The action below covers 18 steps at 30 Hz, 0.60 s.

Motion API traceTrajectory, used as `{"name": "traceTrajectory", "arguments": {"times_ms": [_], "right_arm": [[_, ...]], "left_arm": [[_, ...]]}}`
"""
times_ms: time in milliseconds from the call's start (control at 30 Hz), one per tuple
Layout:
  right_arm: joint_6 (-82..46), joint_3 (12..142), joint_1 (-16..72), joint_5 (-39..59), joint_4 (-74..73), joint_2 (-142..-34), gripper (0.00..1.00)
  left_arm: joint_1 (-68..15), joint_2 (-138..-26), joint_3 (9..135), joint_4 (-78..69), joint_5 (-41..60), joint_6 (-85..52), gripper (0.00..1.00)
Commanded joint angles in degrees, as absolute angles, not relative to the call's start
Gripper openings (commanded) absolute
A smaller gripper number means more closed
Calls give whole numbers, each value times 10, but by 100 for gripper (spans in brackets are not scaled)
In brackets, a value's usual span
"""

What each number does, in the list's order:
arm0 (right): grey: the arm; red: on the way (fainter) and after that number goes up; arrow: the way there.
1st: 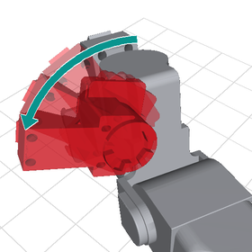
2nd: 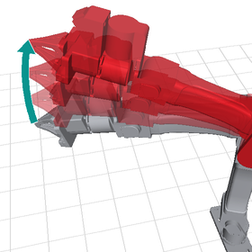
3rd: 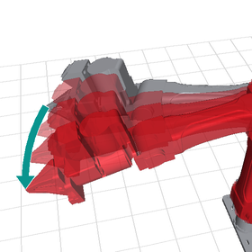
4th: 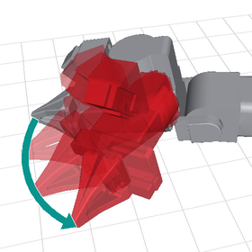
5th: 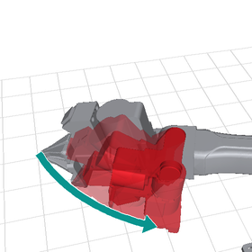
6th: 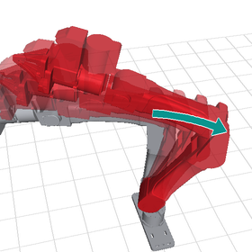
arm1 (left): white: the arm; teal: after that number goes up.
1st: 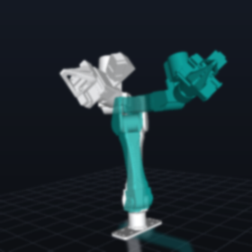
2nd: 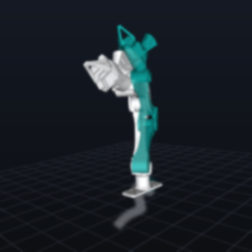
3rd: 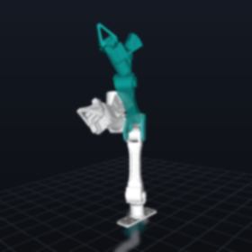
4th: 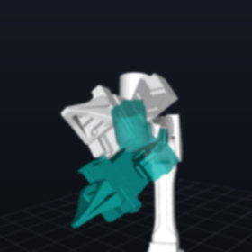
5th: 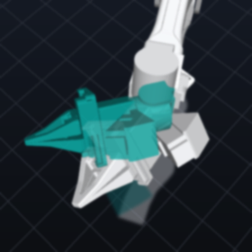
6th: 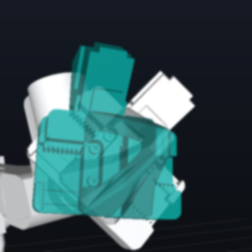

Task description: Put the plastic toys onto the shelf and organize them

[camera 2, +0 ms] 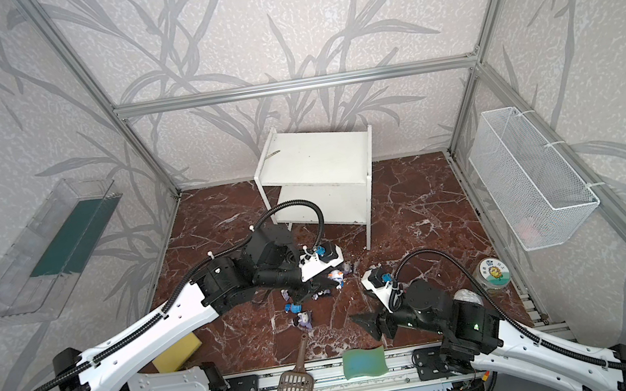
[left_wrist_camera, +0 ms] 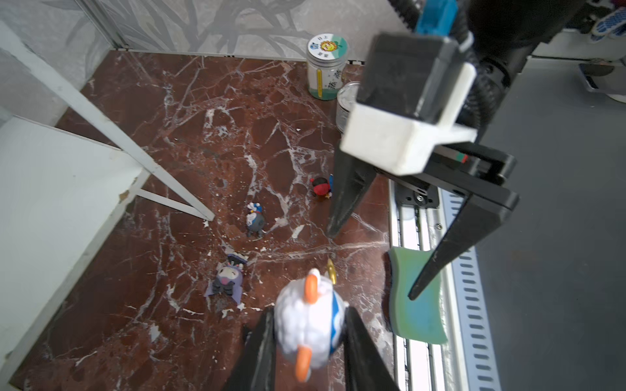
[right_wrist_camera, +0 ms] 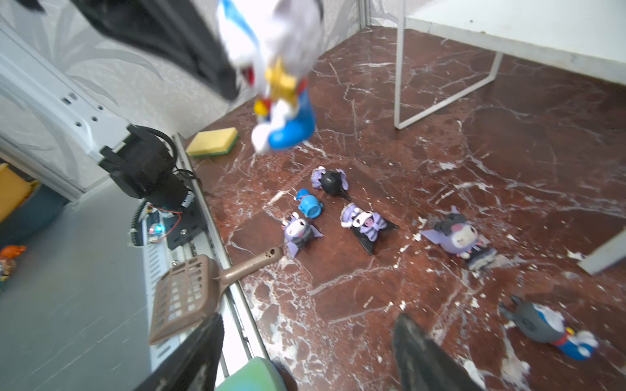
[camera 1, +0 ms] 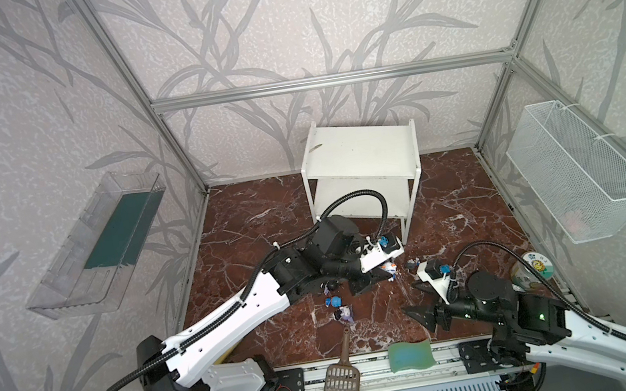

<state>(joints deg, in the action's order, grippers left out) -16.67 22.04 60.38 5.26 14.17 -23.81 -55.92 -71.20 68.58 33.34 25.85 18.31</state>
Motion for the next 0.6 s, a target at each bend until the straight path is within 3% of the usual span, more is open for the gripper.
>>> {"name": "traceTrajectory", "arguments": {"times_ms": [0,267,567], "right_arm": [[-170,246,606,118,69,-256,74],[-174,254,606,165,11,-304,62],[-171,265,606,181,-26,-344,56]], "left_arm": [[-570,-675,661,350,285,157,24],[-574,-656,643,359,321,133,24],[-583,-657,635,365,330,127,23]]}}
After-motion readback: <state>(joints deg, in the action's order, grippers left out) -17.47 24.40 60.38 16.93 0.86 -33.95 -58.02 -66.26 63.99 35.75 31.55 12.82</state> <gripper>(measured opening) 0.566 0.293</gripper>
